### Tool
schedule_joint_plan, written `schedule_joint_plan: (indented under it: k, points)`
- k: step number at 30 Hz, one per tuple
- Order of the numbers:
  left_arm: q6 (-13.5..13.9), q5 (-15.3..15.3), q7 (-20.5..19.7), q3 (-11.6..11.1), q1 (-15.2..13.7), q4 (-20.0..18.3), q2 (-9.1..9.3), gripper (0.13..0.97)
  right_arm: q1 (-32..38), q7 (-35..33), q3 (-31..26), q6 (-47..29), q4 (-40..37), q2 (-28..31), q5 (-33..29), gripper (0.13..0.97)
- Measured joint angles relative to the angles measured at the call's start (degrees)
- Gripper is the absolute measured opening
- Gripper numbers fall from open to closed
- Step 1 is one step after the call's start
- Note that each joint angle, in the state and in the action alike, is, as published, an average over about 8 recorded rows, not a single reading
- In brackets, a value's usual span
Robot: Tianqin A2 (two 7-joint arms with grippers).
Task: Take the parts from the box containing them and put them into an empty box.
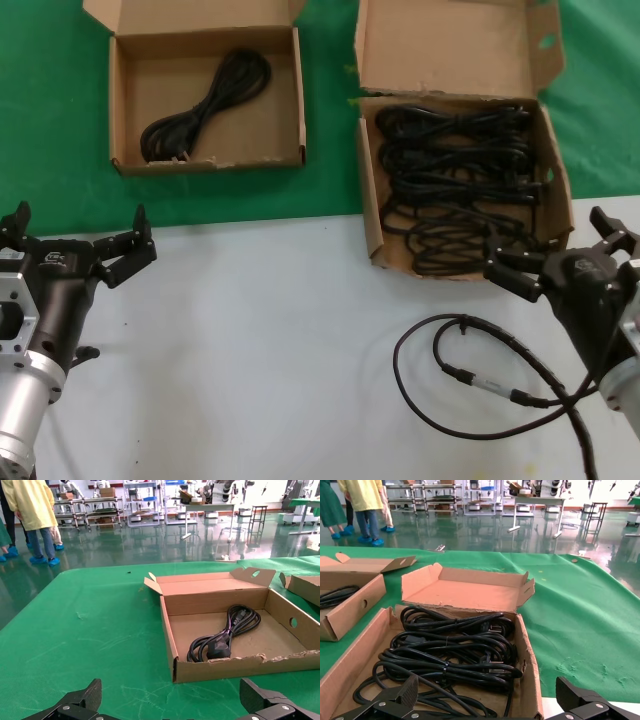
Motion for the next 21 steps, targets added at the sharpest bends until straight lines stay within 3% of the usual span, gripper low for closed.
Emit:
schedule_joint_plan:
  k: [21]
  points:
    - [0.00, 0.00, 0.00, 0.00, 0.00, 0.00, 0.00, 0.966, 0.00, 0.00, 0.00, 0.00, 0.00, 0.00, 0.00, 0.966]
